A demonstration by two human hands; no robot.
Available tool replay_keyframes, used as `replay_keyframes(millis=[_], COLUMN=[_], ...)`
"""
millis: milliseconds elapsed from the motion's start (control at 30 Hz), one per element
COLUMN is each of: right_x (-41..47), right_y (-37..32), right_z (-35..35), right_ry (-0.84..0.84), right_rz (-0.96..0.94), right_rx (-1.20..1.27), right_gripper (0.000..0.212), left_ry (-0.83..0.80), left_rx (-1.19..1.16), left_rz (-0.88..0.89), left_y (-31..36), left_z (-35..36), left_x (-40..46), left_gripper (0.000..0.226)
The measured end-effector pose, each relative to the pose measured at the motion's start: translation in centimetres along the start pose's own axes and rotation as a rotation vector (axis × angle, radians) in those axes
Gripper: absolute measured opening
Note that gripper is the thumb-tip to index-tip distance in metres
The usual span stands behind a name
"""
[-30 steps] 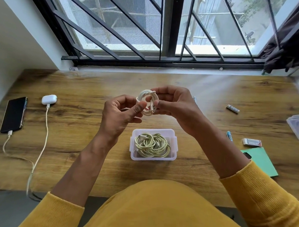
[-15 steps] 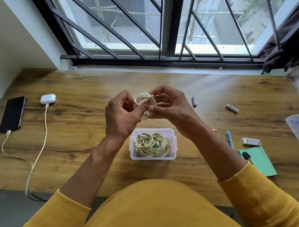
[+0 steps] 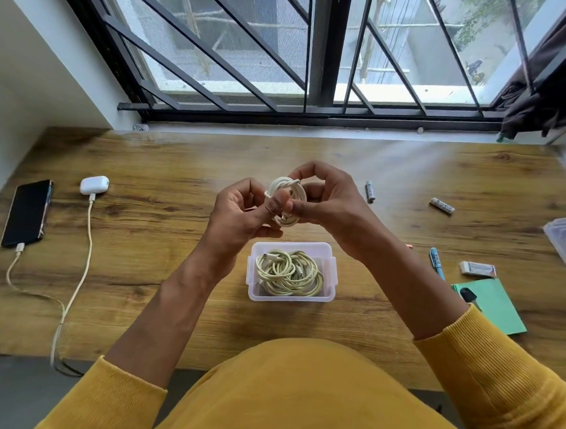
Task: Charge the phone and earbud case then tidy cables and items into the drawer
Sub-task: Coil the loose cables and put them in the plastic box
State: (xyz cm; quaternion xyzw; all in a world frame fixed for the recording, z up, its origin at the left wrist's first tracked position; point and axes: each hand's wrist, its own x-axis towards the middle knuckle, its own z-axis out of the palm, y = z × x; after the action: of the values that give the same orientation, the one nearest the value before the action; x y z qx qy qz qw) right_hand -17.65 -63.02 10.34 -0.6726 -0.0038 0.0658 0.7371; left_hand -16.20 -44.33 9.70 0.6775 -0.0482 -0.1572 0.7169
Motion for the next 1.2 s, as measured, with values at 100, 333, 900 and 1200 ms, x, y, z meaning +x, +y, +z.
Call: replay_keyframes(millis=[100, 333, 900, 1200], right_x=[0.2, 0.3, 0.3, 0.2], right_y=[-0.2, -0.7, 0.8, 0.4], right_z=[-0.4, -1.0, -0.3, -0.3], right_ry=[0.023, 0.001, 0.007, 0.101], right_rz=[-0.002, -0.008, -0.054, -0.034], right_rx=[-0.03, -0.107, -0.208, -0.162], right_gripper=[0.035, 0.035, 0.032, 0.034], left_ry=[-0.082, -0.108, 0.021, 0.127], left_rx=[-0.041, 0.013, 0.397, 0.46], left_rz=[-0.057, 0.002, 0.141, 0.173], left_y=[0.5, 1.0, 0.1, -1.0], left_z=[-0.7, -0.9, -1.2, -1.2], left_x=[0.1, 0.6, 2.4, 2.6], left_gripper=[0.031, 0.019, 0.035, 0.028])
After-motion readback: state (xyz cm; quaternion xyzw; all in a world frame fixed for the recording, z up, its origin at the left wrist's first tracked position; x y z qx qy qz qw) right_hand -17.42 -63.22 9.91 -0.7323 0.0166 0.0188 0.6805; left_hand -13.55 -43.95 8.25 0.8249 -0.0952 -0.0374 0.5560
